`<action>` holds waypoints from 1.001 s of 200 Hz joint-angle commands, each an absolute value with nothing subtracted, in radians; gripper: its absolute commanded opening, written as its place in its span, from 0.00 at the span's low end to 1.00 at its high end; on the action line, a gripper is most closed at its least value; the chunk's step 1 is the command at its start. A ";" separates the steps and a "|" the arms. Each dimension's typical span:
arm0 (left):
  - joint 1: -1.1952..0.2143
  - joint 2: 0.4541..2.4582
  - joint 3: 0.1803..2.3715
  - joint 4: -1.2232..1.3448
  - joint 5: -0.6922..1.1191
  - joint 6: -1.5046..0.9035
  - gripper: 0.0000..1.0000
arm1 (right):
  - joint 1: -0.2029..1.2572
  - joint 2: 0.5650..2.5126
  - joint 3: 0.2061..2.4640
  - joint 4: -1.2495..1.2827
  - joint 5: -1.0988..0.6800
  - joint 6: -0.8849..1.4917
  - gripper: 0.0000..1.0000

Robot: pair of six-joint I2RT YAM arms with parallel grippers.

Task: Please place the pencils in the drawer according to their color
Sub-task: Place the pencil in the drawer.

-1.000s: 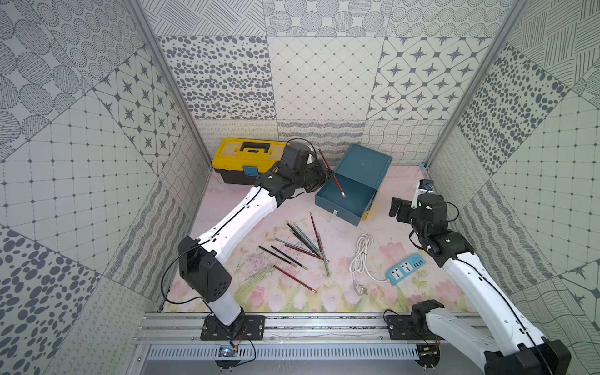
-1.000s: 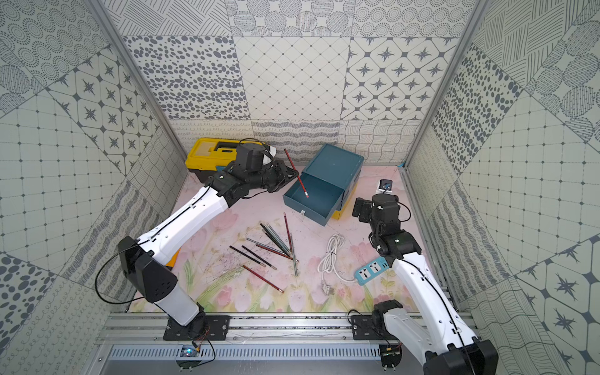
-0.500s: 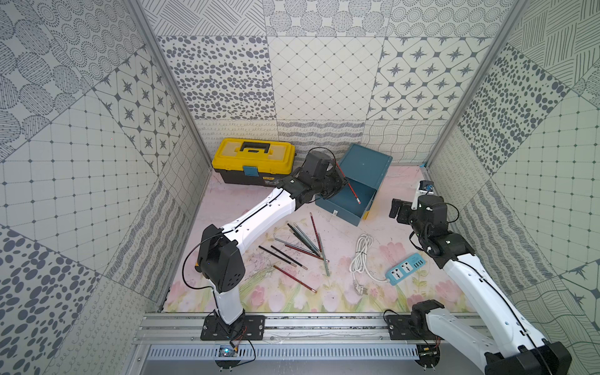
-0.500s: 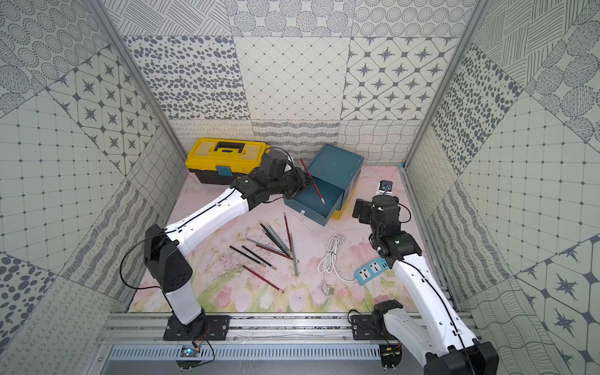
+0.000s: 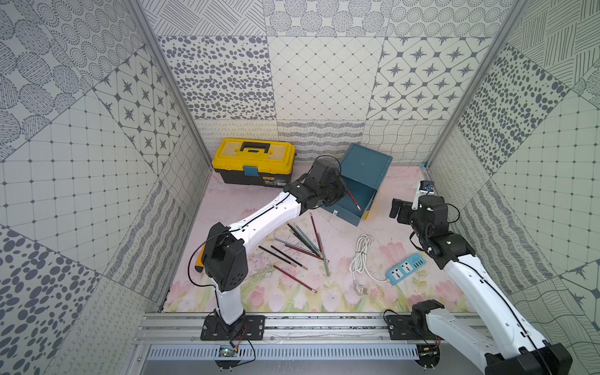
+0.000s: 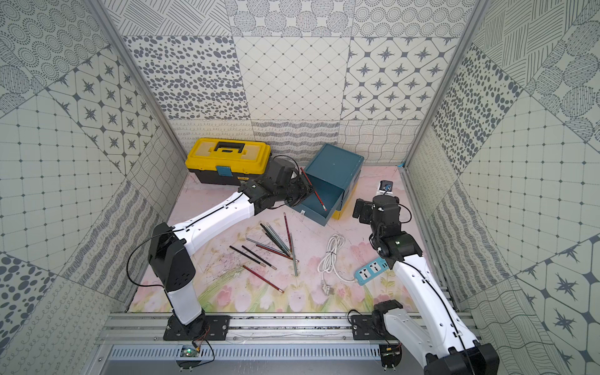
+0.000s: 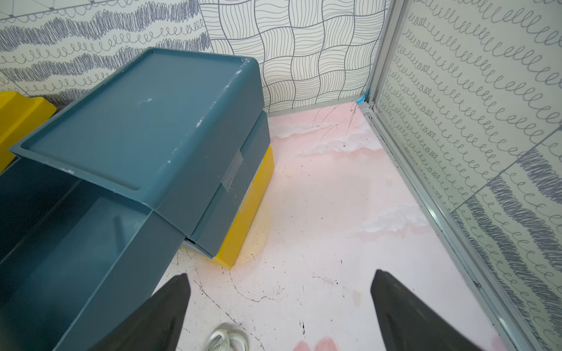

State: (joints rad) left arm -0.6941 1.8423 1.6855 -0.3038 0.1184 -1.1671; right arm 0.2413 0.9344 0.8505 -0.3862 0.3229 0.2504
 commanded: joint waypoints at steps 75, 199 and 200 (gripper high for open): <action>-0.699 1.881 1.698 -0.298 0.127 -1.157 0.29 | 0.246 0.896 0.855 -0.385 0.328 0.227 0.99; -0.691 1.520 1.463 -0.226 -0.186 -0.980 0.66 | 0.408 0.911 1.050 -0.515 0.339 0.163 0.95; -0.691 1.513 1.457 -0.227 -0.191 -0.979 0.67 | 0.413 0.914 1.054 -0.517 0.342 0.161 0.95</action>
